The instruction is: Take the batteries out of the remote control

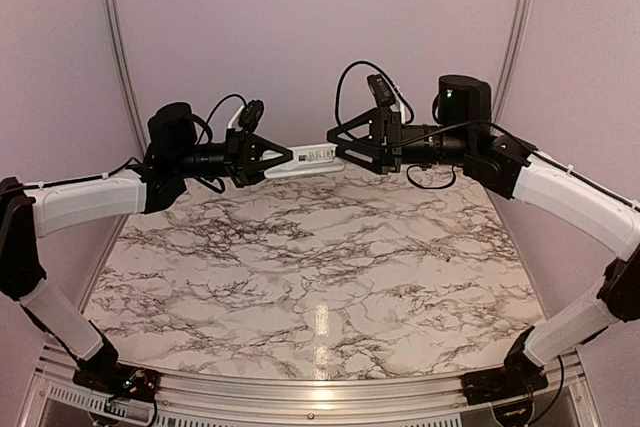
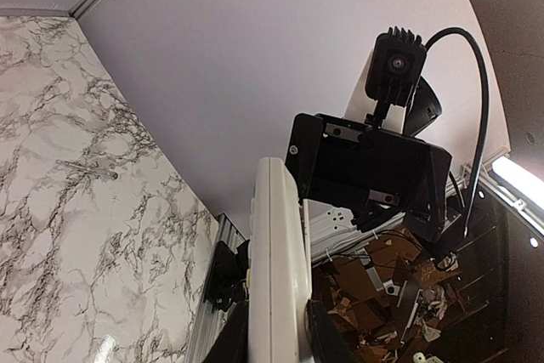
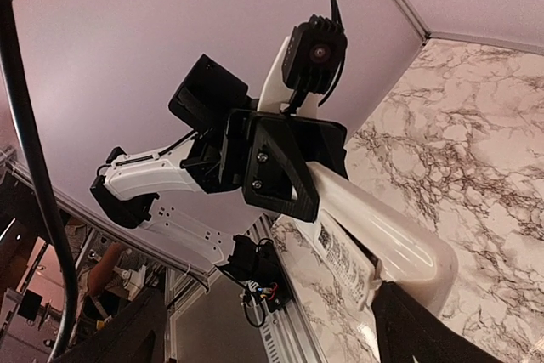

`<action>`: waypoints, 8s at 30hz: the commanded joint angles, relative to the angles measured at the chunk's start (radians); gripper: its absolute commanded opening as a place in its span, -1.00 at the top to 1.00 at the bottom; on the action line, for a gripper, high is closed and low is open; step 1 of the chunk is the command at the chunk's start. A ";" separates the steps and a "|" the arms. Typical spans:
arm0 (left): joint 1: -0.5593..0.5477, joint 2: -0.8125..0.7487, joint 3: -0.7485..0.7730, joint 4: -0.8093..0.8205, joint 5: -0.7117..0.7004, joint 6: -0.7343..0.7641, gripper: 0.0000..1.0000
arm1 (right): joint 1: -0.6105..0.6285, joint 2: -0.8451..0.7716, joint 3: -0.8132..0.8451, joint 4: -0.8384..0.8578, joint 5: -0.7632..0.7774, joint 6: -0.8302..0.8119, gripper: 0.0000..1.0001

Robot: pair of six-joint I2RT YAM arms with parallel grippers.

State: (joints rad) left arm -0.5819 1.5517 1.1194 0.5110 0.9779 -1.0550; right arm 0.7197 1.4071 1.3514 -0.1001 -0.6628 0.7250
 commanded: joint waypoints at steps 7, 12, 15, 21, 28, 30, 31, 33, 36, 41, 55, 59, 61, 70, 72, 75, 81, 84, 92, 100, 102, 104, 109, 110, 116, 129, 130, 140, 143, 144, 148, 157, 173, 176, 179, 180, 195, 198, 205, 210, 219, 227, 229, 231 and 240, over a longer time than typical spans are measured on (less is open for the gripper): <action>-0.006 0.002 0.046 0.058 0.015 0.038 1.00 | -0.054 -0.056 -0.073 0.035 -0.069 0.060 -0.67; -0.006 -0.002 0.044 0.024 -0.003 0.060 1.00 | -0.054 -0.055 -0.041 -0.017 -0.013 0.025 -0.64; -0.006 -0.002 0.078 -0.160 -0.073 0.141 1.00 | -0.054 -0.052 0.009 -0.067 0.042 -0.016 -0.60; -0.006 -0.007 0.121 -0.398 -0.225 0.232 1.00 | -0.038 -0.032 0.126 -0.302 0.316 -0.135 -0.59; -0.006 -0.003 0.126 -0.446 -0.294 0.199 1.00 | 0.063 0.105 0.286 -0.434 0.494 -0.203 -0.58; -0.006 -0.002 0.132 -0.454 -0.306 0.186 1.00 | 0.078 0.149 0.327 -0.451 0.510 -0.206 -0.57; -0.006 -0.001 0.136 -0.458 -0.312 0.180 1.00 | 0.084 0.174 0.348 -0.456 0.516 -0.206 -0.57; -0.006 -0.002 0.149 -0.484 -0.323 0.184 1.00 | 0.091 0.202 0.371 -0.462 0.523 -0.204 -0.57; -0.006 -0.003 0.156 -0.497 -0.334 0.184 1.00 | 0.090 0.237 0.394 -0.468 0.509 -0.200 -0.57; -0.005 -0.007 0.154 -0.500 -0.340 0.185 1.00 | 0.092 0.271 0.406 -0.472 0.470 -0.203 -0.57; -0.006 0.004 0.159 -0.477 -0.314 0.178 1.00 | 0.092 0.299 0.434 -0.451 0.455 -0.201 -0.57; -0.005 0.001 0.159 -0.461 -0.298 0.178 1.00 | 0.092 0.306 0.440 -0.457 0.451 -0.204 -0.57; -0.006 -0.001 0.160 -0.456 -0.294 0.179 1.00 | 0.092 0.308 0.440 -0.457 0.450 -0.205 -0.57; -0.005 -0.003 0.154 -0.446 -0.277 0.179 1.00 | 0.093 0.328 0.444 -0.448 0.424 -0.195 -0.56; -0.005 -0.003 0.155 -0.446 -0.274 0.181 1.00 | 0.094 0.332 0.445 -0.446 0.417 -0.193 -0.56; -0.005 -0.001 0.155 -0.443 -0.271 0.182 1.00 | 0.096 0.337 0.447 -0.444 0.403 -0.192 -0.56; -0.004 0.000 0.149 -0.448 -0.281 0.187 1.00 | 0.099 0.337 0.448 -0.426 0.365 -0.180 -0.54; -0.003 0.003 0.146 -0.463 -0.297 0.197 1.00 | 0.101 0.337 0.449 -0.421 0.355 -0.174 -0.53; 0.008 0.024 0.152 -0.509 -0.332 0.239 1.00 | 0.101 0.334 0.462 -0.414 0.333 -0.170 -0.52; 0.016 0.044 0.155 -0.543 -0.347 0.268 1.00 | 0.104 0.335 0.440 -0.390 0.306 -0.158 -0.52; 0.018 0.048 0.157 -0.545 -0.351 0.271 1.00 | 0.104 0.335 0.436 -0.384 0.302 -0.156 -0.52; 0.021 0.052 0.158 -0.545 -0.356 0.273 1.00 | 0.104 0.337 0.436 -0.381 0.294 -0.153 -0.52; 0.029 0.068 0.166 -0.541 -0.364 0.277 1.00 | 0.104 0.346 0.436 -0.383 0.283 -0.149 -0.52; 0.031 0.071 0.169 -0.539 -0.364 0.279 1.00 | 0.104 0.348 0.436 -0.383 0.281 -0.150 -0.52; 0.040 0.092 0.190 -0.541 -0.368 0.289 1.00 | 0.104 0.357 0.443 -0.380 0.273 -0.147 -0.52; 0.080 0.081 0.171 -0.598 -0.336 0.371 1.00 | 0.096 0.355 0.499 -0.520 0.526 -0.174 -0.54; 0.081 0.077 0.160 -0.607 -0.328 0.383 1.00 | 0.092 0.351 0.498 -0.536 0.562 -0.169 -0.54; 0.085 0.093 0.008 -0.637 -0.173 0.425 1.00 | -0.015 0.258 0.340 -0.660 0.777 -0.092 -0.58; 0.085 0.130 -0.018 -0.630 -0.125 0.422 1.00 | -0.029 0.254 0.322 -0.712 0.806 -0.115 -0.60; 0.084 0.141 -0.025 -0.628 -0.114 0.422 1.00 | -0.035 0.253 0.318 -0.732 0.816 -0.121 -0.61; 0.084 0.184 -0.050 -0.621 -0.081 0.425 1.00 | -0.049 0.250 0.291 -0.770 0.843 -0.140 -0.63; 0.083 0.275 -0.074 -0.669 -0.161 0.435 1.00 | -0.051 0.265 0.233 -0.776 0.844 -0.129 -0.68; 0.083 0.326 -0.133 -0.782 -0.367 0.505 0.68 | -0.054 0.289 0.161 -0.792 0.818 -0.162 -0.74; 0.083 0.307 -0.145 -0.826 -0.446 0.541 0.41 | -0.054 0.295 0.143 -0.783 0.801 -0.175 -0.76; 0.083 0.306 -0.147 -0.865 -0.513 0.569 0.30 | -0.054 0.295 0.121 -0.762 0.776 -0.188 -0.76; 0.083 0.310 -0.148 -0.872 -0.524 0.573 0.30 | -0.055 0.294 0.115 -0.755 0.769 -0.192 -0.76; 0.083 0.329 -0.122 -0.923 -0.644 0.604 -0.08 | -0.073 0.279 0.046 -0.733 0.755 -0.239 -0.85; 0.083 0.331 -0.107 -0.940 -0.660 0.610 -0.11 | -0.088 0.287 0.041 -0.742 0.757 -0.260 -0.86; 0.083 0.306 -0.083 -0.964 -0.685 0.606 -0.36 | -0.180 0.289 0.009 -0.751 0.750 -0.281 -0.87; 0.083 0.268 -0.058 -1.004 -0.725 0.605 -0.54 | -0.263 0.306 -0.015 -0.765 0.758 -0.298 -0.90; 0.083 0.171 0.026 -1.090 -0.838 0.618 -0.69 | -0.395 0.384 -0.056 -0.750 0.764 -0.386 -0.91; 0.083 0.103 0.028 -1.101 -0.850 0.626 -0.69 | -0.402 0.482 -0.062 -0.731 0.770 -0.474 -0.82; 0.083 0.091 0.024 -1.101 -0.850 0.622 -0.68 | -0.402 0.503 -0.057 -0.728 0.765 -0.490 -0.79; 0.083 0.082 0.020 -1.101 -0.849 0.618 -0.68 | -0.402 0.517 -0.055 -0.722 0.763 -0.506 -0.74; 0.083 0.070 0.024 -1.106 -0.847 0.608 -0.63 | -0.405 0.576 -0.030 -0.705 0.739 -0.559 -0.32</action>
State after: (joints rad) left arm -0.5030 1.6497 1.1336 -0.5671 0.1467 -0.4446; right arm 0.3210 1.9381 1.2976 -0.8257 0.0837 0.2001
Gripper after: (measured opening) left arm 0.820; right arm 0.718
